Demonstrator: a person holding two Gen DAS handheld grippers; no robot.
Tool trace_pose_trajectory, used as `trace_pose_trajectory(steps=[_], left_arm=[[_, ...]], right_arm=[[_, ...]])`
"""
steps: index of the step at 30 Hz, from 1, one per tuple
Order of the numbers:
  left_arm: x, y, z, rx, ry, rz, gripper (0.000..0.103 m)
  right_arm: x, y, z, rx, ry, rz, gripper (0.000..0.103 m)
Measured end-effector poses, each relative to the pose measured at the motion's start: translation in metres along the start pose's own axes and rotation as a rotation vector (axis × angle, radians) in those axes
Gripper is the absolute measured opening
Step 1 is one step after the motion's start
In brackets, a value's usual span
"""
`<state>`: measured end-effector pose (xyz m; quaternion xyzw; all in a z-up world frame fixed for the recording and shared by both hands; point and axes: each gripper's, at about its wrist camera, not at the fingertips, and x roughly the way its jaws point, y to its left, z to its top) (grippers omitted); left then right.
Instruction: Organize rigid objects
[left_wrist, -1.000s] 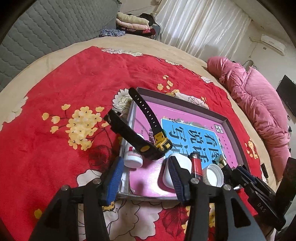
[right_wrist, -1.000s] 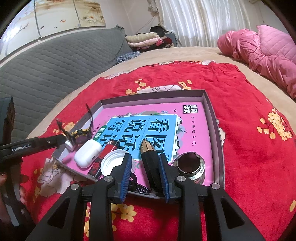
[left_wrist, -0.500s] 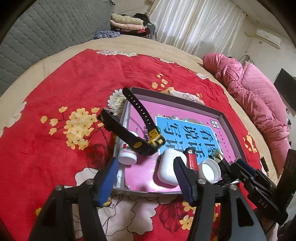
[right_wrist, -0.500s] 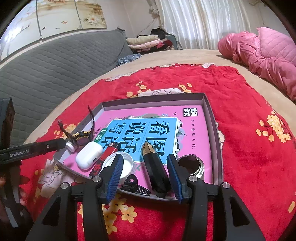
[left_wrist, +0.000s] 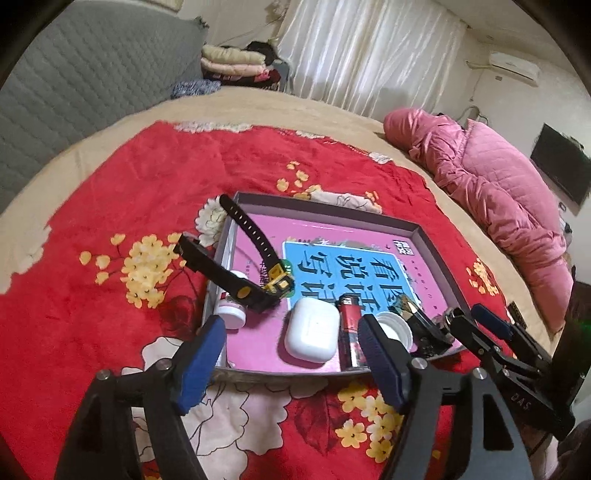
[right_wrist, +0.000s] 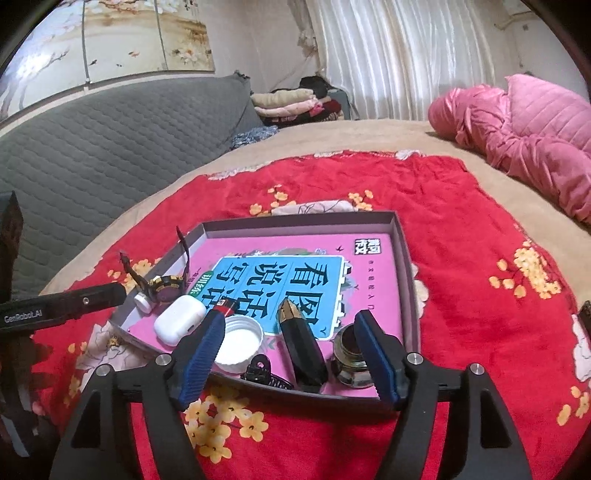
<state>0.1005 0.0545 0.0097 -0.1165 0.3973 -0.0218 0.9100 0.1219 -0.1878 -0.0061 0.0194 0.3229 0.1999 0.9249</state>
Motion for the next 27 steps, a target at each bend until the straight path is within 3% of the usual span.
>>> trace_pose_trajectory(steps=[6,16,21,27], left_arm=[[-0.005,-0.023,-0.017,0.066,0.036,-0.023,0.074],[-0.023,-0.034,-0.043,0.059,0.047,-0.010,0.074],[-0.033,-0.038,-0.048,0.099,0.013,0.059,0.074],[-0.036,-0.031,-0.053,0.069,0.033,0.059,0.074]], right_arm=[[-0.015,0.010,-0.012,-0.025,0.018,-0.047,0.075],[-0.038,0.028,-0.033,-0.038,0.074,-0.109,0.076],[-0.050,0.029,-0.041,-0.007,0.107,-0.118,0.076],[-0.065,0.029,-0.046,0.025,0.123,-0.127,0.076]])
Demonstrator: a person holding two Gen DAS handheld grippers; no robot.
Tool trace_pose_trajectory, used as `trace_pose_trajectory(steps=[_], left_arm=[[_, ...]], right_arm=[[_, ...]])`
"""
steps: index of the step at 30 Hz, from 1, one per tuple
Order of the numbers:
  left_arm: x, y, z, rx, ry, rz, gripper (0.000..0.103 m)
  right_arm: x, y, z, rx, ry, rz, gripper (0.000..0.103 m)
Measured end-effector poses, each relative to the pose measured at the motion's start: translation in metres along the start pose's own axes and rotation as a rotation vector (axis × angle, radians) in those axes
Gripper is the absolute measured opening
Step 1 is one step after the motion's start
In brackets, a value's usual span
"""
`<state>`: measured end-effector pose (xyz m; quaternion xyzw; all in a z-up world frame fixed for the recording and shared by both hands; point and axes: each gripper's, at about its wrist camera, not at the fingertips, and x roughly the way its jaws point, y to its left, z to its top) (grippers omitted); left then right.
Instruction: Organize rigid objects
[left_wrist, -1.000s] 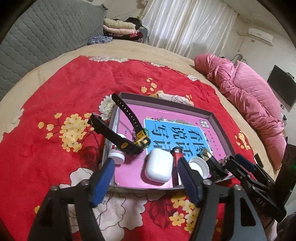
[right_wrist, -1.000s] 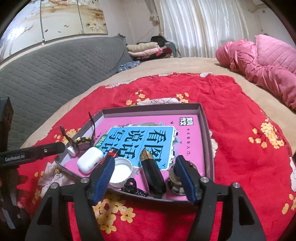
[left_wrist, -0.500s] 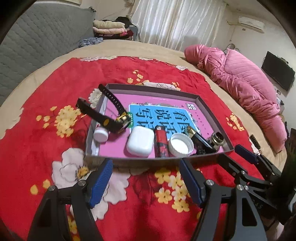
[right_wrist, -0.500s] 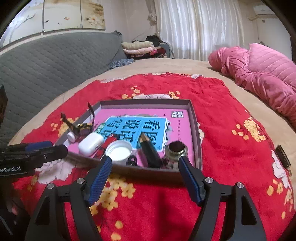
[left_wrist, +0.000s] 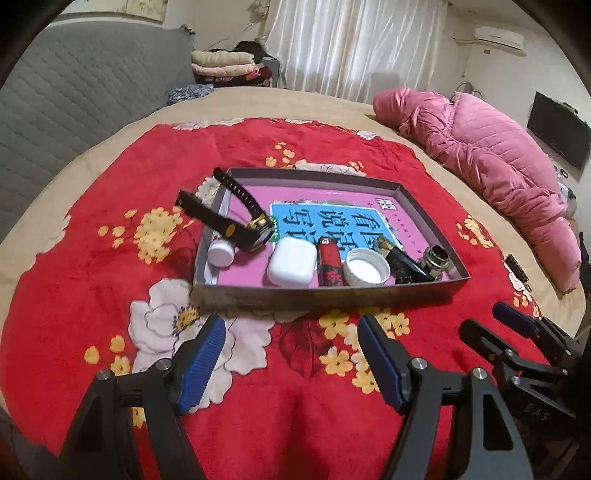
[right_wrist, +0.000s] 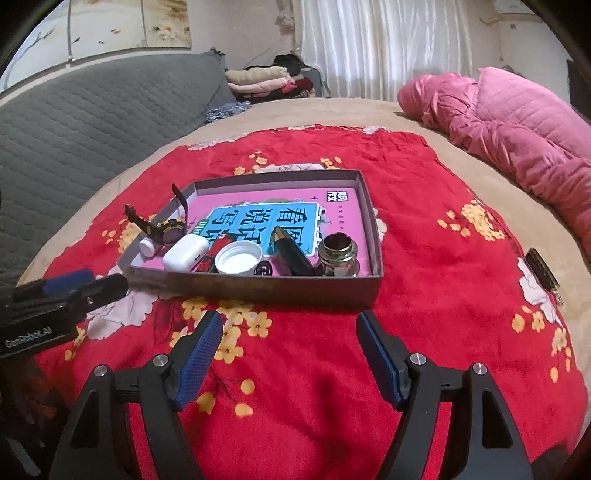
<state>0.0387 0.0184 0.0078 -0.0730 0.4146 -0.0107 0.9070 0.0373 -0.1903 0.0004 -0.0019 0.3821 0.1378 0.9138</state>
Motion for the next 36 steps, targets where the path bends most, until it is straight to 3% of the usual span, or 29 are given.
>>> trace_pose_trajectory(steps=[17,36], left_arm=[[0.007,-0.003,-0.018,0.009,0.078,0.051,0.074],[0.014,-0.006,-0.023,0.027,0.067,0.063,0.074]], right_arm=[[-0.003,0.015,-0.010,-0.039,0.054,0.008,0.076],[0.015,0.022,-0.016,-0.046,0.028,0.019,0.076]])
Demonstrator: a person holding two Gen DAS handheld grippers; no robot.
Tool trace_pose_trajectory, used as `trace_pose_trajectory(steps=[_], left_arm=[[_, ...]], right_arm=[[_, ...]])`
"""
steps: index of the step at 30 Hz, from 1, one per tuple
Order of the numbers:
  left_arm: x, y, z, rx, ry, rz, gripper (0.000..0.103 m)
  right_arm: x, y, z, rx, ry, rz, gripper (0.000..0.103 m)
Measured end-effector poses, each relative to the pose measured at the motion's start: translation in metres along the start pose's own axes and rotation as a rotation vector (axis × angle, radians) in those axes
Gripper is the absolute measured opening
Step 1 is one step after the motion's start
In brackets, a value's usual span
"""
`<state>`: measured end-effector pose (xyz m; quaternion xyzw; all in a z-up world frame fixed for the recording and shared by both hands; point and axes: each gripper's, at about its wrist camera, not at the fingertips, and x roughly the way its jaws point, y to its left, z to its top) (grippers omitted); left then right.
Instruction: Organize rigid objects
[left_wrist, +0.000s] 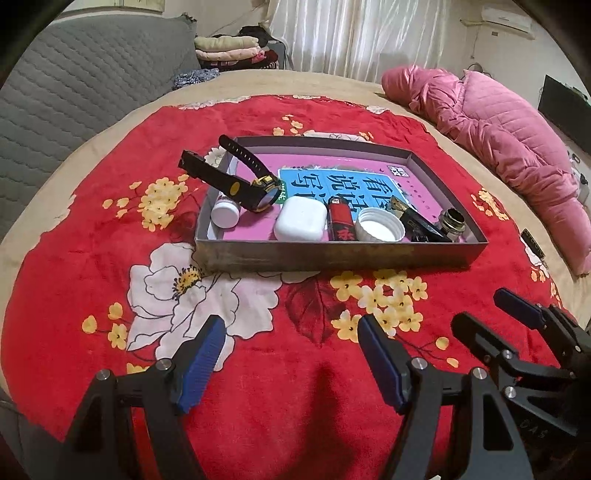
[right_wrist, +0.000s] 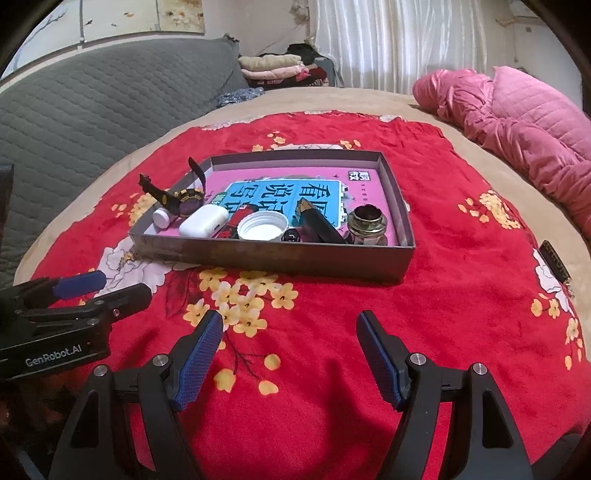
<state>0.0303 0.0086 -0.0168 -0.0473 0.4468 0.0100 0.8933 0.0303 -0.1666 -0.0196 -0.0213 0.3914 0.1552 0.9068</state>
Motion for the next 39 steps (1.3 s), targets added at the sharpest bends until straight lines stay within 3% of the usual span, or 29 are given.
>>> trace_pose_trajectory(steps=[7,16,39], left_arm=[[0.005,0.000,-0.001,0.001,0.009,0.008,0.074],[0.008,0.002,-0.001,-0.009,0.015,0.013,0.074],[0.006,0.000,-0.001,0.001,0.012,-0.003,0.074]], right_arm=[[0.005,0.004,-0.003,-0.017,0.006,-0.043,0.076],[-0.003,-0.007,-0.001,0.079,-0.005,-0.088,0.076],[-0.002,-0.008,-0.004,0.091,0.017,-0.075,0.076]])
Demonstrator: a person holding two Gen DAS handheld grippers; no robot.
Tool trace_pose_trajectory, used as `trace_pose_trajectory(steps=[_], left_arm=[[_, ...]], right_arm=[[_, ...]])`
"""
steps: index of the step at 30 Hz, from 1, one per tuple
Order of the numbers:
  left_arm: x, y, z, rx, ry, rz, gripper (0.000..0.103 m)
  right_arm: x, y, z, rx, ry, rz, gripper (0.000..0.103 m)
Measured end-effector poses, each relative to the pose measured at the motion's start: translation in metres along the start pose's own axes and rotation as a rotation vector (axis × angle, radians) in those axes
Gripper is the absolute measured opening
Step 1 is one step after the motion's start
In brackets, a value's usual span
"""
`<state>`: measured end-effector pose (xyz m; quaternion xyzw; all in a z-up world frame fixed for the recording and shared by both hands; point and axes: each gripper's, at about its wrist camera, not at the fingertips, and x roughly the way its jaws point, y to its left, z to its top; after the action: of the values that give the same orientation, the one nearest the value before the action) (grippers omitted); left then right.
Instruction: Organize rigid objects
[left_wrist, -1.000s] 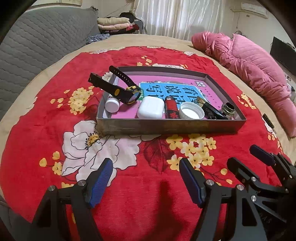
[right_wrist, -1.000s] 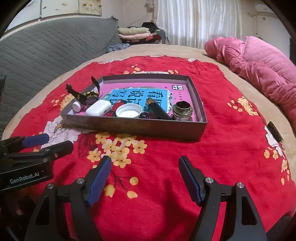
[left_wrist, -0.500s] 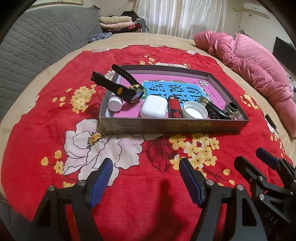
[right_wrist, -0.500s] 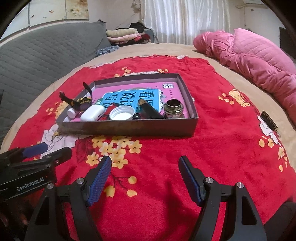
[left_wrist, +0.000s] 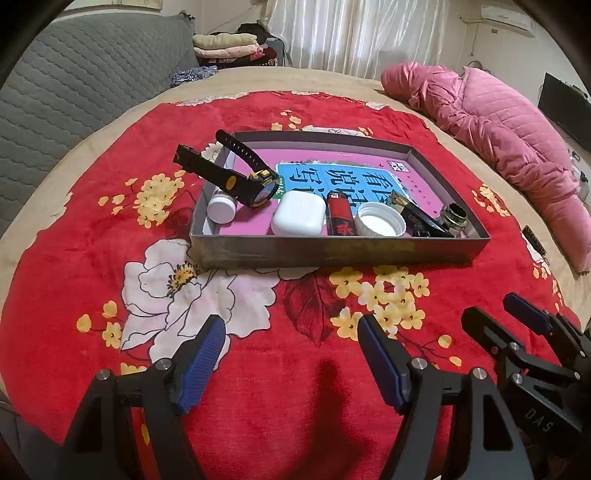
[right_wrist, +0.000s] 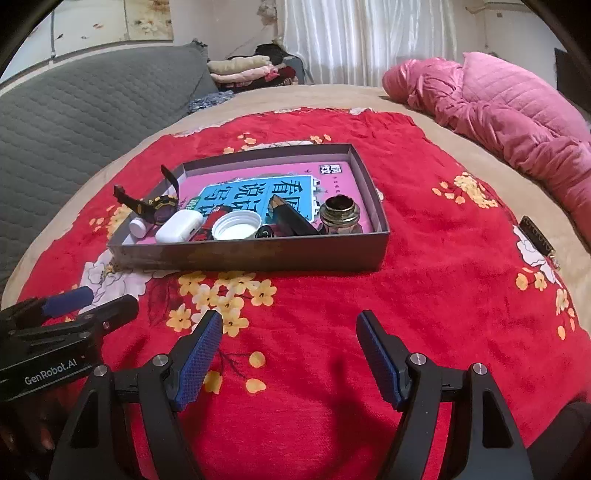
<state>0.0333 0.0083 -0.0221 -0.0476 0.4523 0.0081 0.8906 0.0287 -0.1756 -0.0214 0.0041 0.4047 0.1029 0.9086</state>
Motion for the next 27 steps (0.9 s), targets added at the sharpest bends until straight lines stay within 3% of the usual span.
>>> trace_pose_trajectory(steps=[27], left_arm=[[0.002,0.002,-0.001,-0.005,0.005,0.023,0.074]], right_arm=[[0.004,0.014,-0.002,-0.070,0.005,0.026,0.076]])
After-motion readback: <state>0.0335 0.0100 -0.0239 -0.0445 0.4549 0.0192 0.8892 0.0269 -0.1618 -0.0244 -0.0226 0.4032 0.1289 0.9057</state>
